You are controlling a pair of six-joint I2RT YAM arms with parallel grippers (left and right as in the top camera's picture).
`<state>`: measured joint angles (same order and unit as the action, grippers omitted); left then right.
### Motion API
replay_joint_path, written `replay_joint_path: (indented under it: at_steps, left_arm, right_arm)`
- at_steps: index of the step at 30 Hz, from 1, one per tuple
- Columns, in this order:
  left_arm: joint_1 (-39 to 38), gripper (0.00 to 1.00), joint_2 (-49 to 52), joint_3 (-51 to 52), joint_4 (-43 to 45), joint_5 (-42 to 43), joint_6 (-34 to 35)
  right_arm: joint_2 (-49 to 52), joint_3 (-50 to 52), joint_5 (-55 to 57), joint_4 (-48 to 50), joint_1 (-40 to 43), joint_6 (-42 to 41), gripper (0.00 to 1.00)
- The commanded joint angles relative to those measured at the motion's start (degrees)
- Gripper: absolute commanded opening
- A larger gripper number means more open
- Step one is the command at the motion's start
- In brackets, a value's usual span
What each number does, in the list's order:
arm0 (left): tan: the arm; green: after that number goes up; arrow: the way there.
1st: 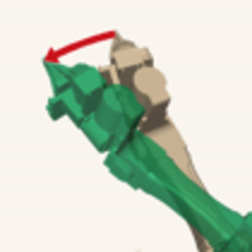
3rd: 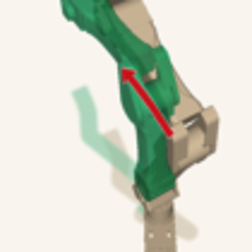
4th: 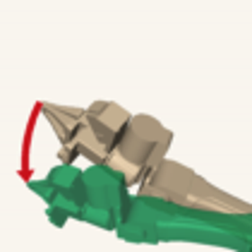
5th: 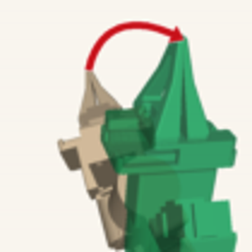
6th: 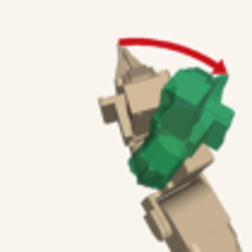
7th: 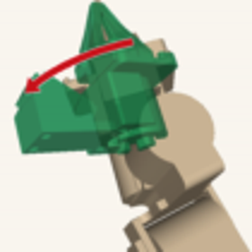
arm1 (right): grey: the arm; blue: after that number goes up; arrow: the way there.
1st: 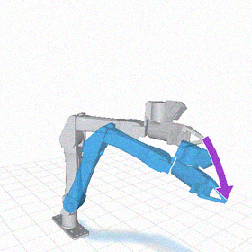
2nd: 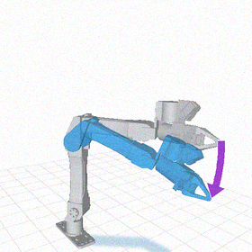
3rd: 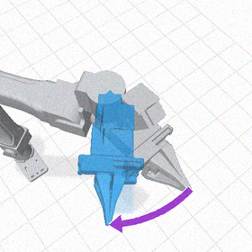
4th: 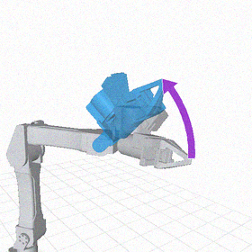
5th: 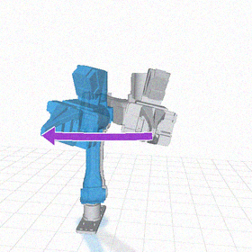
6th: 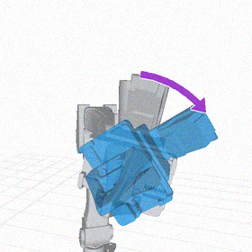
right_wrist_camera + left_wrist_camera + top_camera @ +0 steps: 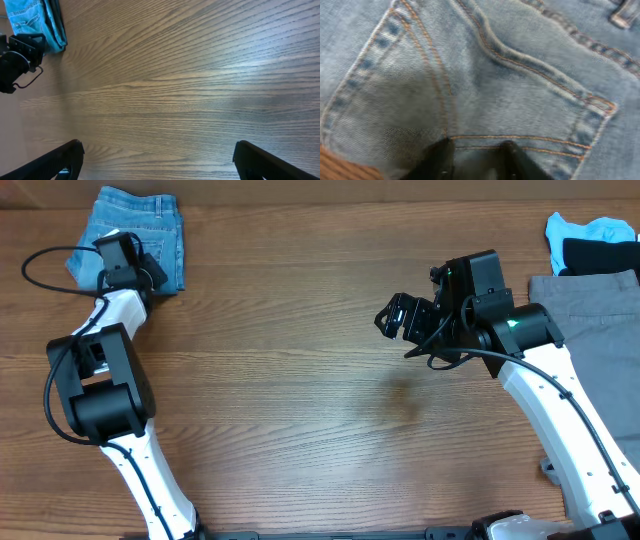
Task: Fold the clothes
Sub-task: 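Release the jeans and press them flat with the left gripper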
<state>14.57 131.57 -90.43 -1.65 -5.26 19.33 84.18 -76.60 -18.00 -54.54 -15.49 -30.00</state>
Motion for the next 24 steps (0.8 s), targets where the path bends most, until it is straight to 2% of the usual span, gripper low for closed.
replay_joint_path:
  at_steps: [1,9,13,16,19,24]
  left_arm:
    - [-1.1,0.57,-2.3,0.2,-2.4,-0.7,-0.8]
    - [-1.0,0.61,-8.1,0.3,-4.2,-4.5,-0.8]
    - [-0.9,0.61,-8.1,0.3,-4.8,-5.4,-3.1]
    - [-0.4,0.56,-8.1,0.3,-5.4,-8.9,-3.1]
    - [1.1,0.50,-7.9,0.3,-6.1,-8.9,-5.0]
    - [2.6,0.49,-5.8,0.3,-7.0,-8.7,-5.2]
  right_arm:
    - [0.2,-0.3,-0.1,0.2,-0.3,0.0,1.00]
    - [0.2,-0.3,-0.1,-0.3,-0.3,0.0,1.00]
    - [0.2,-0.3,-0.1,-0.2,-0.6,0.0,1.00]
    - [0.4,-0.3,-0.1,-0.2,-0.6,0.3,1.00]
    - [0.7,-0.3,-0.1,0.0,-0.7,0.3,1.00]
    - [0.8,-0.3,-0.1,-0.1,-0.7,0.2,1.00]
